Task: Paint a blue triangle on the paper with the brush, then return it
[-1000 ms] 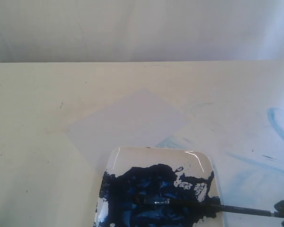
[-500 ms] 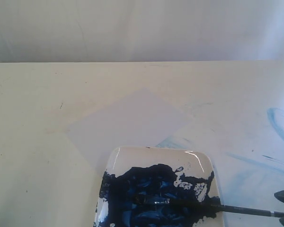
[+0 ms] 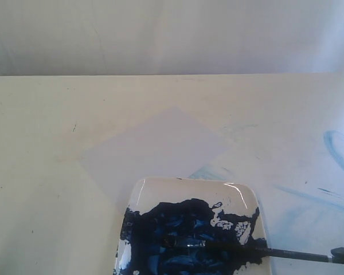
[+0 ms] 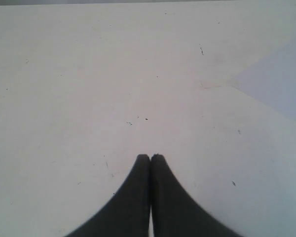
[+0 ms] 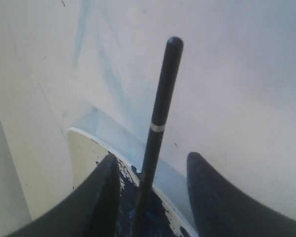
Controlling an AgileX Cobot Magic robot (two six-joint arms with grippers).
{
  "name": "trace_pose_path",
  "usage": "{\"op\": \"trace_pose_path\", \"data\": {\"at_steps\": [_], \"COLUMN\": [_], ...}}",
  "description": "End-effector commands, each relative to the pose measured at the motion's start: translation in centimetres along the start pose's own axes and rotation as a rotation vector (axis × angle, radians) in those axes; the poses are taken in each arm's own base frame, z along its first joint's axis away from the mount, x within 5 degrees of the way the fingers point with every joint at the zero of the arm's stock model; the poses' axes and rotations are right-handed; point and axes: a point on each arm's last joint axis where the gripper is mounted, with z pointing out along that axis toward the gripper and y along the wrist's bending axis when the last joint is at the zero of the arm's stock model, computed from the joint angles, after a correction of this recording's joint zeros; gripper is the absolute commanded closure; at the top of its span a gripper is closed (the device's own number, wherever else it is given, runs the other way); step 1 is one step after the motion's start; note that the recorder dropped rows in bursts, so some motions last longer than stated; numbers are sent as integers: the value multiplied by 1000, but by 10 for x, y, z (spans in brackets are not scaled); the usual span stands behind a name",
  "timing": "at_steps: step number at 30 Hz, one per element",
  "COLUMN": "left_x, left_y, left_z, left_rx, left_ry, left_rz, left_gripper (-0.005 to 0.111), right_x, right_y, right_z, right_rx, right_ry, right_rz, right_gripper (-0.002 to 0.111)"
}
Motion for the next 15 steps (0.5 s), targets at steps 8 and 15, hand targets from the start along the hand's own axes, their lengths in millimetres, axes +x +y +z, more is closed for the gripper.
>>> {"op": "trace_pose_path", "data": {"at_steps": [8, 15], "left_x": [1, 1], "left_y": [0, 0], "left_z": [0, 0], "left_rx": [8, 8], "left_ry": [-5, -5], "left_rz": [-7, -7], "left_gripper": [107, 107], "right_x": [-2, -2], "right_y": [-1, -3], "right_z": [2, 4], "right_rx": [-38, -58], "right_ry": [-17, -26], "right_rz": [44, 78], "right_gripper": [66, 66]}}
